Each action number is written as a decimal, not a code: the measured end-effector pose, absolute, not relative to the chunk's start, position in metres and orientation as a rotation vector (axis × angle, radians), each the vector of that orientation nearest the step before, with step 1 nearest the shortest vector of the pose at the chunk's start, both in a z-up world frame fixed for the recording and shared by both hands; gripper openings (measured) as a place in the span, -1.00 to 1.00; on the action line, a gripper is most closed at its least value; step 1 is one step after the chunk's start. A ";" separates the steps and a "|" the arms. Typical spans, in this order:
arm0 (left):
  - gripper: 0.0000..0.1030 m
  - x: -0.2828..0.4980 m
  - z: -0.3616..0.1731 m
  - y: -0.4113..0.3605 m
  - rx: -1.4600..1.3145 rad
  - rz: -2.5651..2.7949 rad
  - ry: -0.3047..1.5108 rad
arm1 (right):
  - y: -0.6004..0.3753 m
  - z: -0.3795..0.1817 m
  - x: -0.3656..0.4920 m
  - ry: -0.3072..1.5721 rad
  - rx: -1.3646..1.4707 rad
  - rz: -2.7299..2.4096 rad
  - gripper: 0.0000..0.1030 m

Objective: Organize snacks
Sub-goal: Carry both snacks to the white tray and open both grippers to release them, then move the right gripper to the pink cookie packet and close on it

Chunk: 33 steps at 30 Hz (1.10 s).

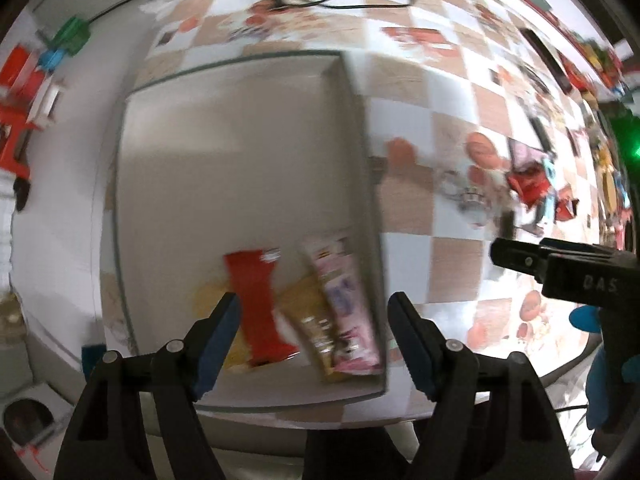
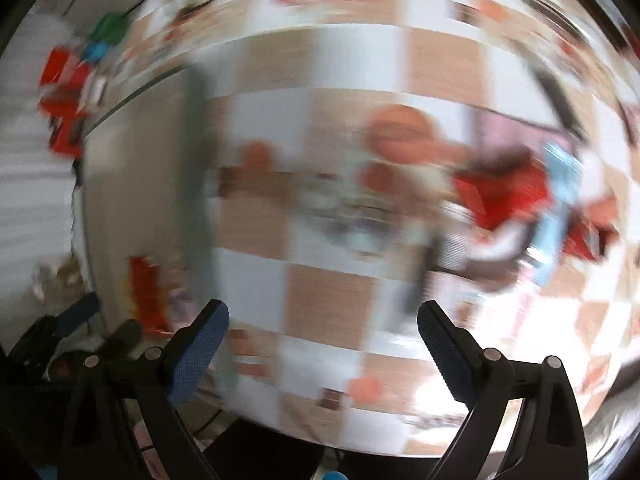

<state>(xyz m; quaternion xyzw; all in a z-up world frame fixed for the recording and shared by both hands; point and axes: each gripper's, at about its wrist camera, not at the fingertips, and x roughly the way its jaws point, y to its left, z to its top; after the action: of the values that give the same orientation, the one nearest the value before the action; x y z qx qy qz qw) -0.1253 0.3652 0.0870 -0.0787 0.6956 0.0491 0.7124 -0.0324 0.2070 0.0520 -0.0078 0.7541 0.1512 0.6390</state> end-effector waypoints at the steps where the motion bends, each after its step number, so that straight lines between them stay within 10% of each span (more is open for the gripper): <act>1: 0.53 -0.121 0.088 0.357 -0.159 0.093 1.542 | 0.191 0.051 -0.033 1.719 -0.007 0.308 0.87; 33: 0.56 -0.083 0.051 0.230 -0.006 0.005 1.694 | -0.086 0.056 0.129 1.500 0.291 -0.329 0.99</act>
<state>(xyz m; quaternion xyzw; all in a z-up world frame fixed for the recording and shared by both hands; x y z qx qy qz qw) -0.0831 0.2302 0.0506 -0.0026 0.7493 0.0023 0.6622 0.1290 -0.0862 0.0557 0.1310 0.6759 -0.1484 0.7099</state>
